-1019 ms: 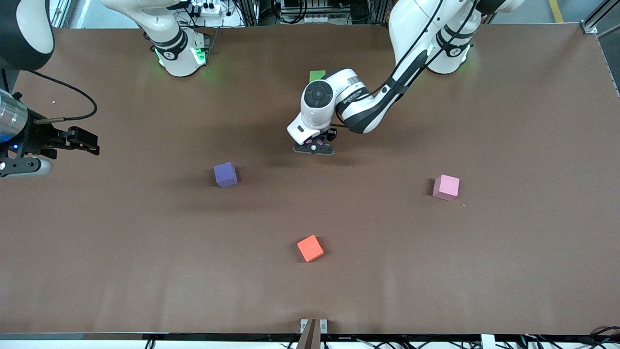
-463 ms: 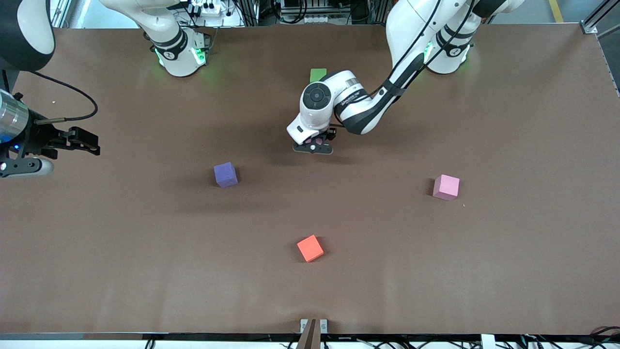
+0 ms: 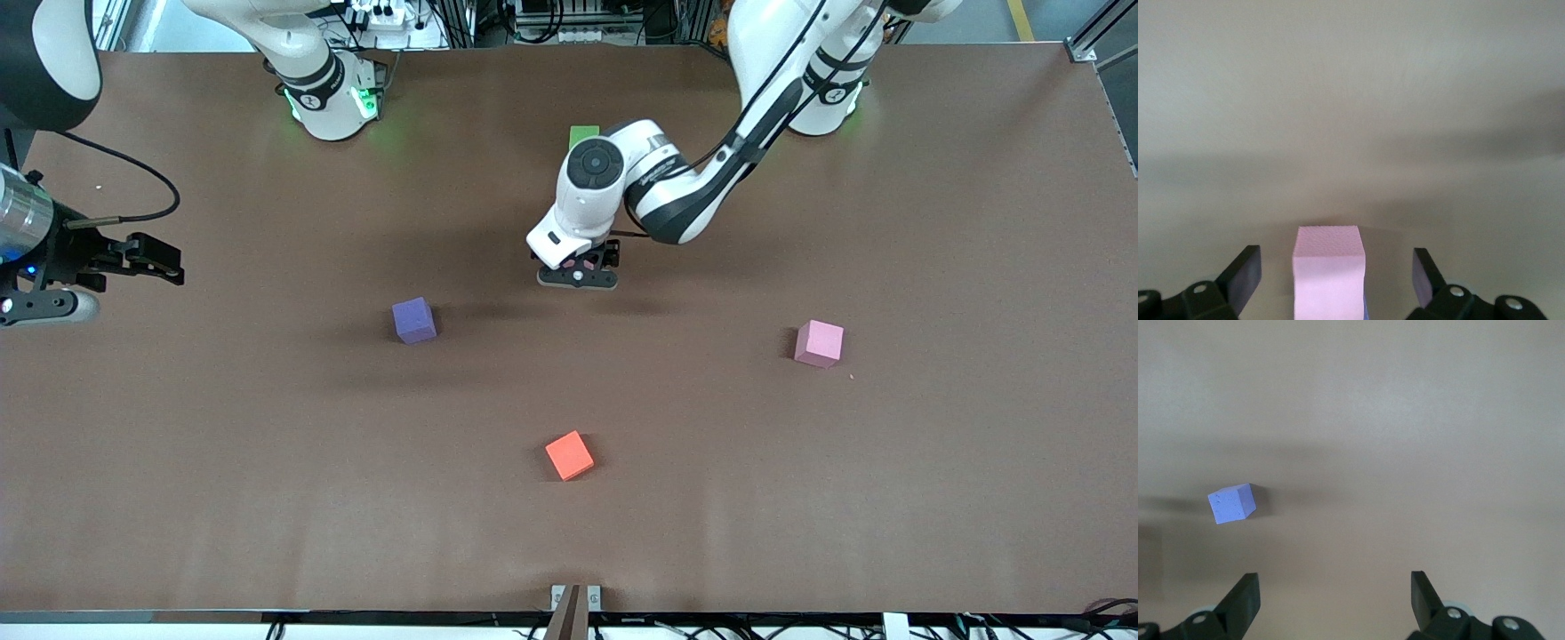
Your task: Arrange blocks into number 1
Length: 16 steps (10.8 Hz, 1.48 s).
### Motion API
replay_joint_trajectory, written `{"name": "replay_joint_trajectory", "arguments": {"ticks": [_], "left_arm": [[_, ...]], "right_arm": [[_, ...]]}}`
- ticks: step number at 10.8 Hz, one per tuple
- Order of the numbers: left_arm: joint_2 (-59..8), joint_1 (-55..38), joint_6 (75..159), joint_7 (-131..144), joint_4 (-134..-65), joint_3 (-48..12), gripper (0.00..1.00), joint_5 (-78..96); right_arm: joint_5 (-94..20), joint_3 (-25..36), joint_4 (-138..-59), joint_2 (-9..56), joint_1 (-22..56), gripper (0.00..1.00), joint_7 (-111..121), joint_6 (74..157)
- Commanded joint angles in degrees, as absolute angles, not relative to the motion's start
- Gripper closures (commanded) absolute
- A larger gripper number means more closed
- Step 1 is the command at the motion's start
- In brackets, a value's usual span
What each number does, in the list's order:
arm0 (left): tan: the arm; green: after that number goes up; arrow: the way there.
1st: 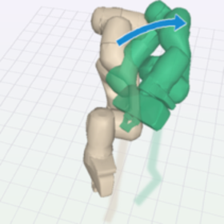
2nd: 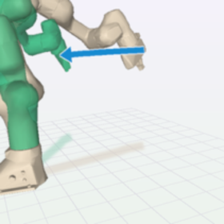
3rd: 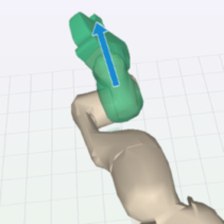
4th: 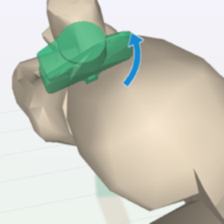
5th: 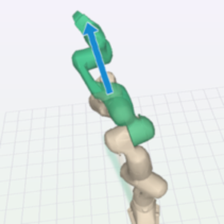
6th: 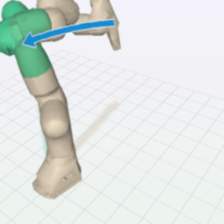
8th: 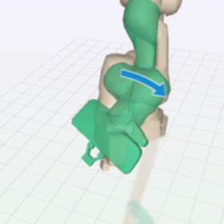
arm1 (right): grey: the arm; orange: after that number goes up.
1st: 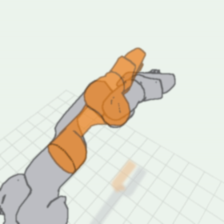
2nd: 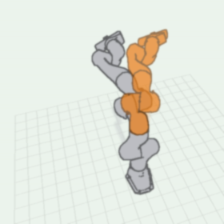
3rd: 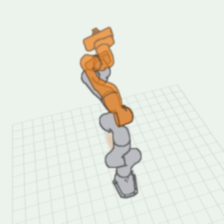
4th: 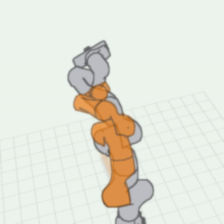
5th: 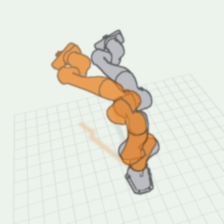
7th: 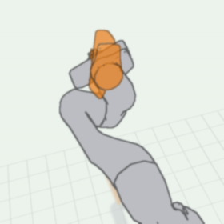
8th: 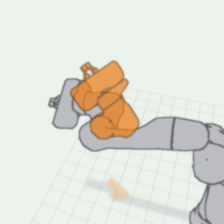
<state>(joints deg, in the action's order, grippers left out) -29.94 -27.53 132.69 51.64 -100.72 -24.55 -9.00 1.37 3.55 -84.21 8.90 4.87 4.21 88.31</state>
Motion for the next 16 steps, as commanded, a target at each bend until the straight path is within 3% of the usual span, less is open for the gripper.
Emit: {"name": "replay_joint_trajectory", "arguments": {"ticks": [1, 5, 9, 12, 16], "left_arm": [[-19.6, -24.1, 126.1, 51.9, -102.0, -24.4, 0.0, -8.4], [-7.8, -13.7, 117.6, 50.1, -101.8, -24.4, 0.0, -8.6], [-3.0, -2.2, 106.8, 35.3, -95.6, -24.3, 0.0, -7.7], [-2.6, 1.0, 96.3, 22.8, -89.3, -18.7, 0.0, -6.0], [-0.4, 2.6, 94.7, 13.8, -89.4, -8.8, 0.0, 1.9]], "right_arm": [[1.6, 2.8, -84.0, 8.8, 4.2, 0.0, 3.6, 88.2], [1.9, 2.6, -83.9, 8.7, 4.9, 0.0, 3.6, 88.3], [2.1, 2.6, -83.9, 8.1, 5.2, 0.0, 0.4, 88.2], [2.3, 2.7, -83.9, 8.1, 5.4, 0.0, 1.0, 88.2], [1.8, 2.8, -83.8, 8.4, 5.3, 0.0, 1.0, 88.2]]}}
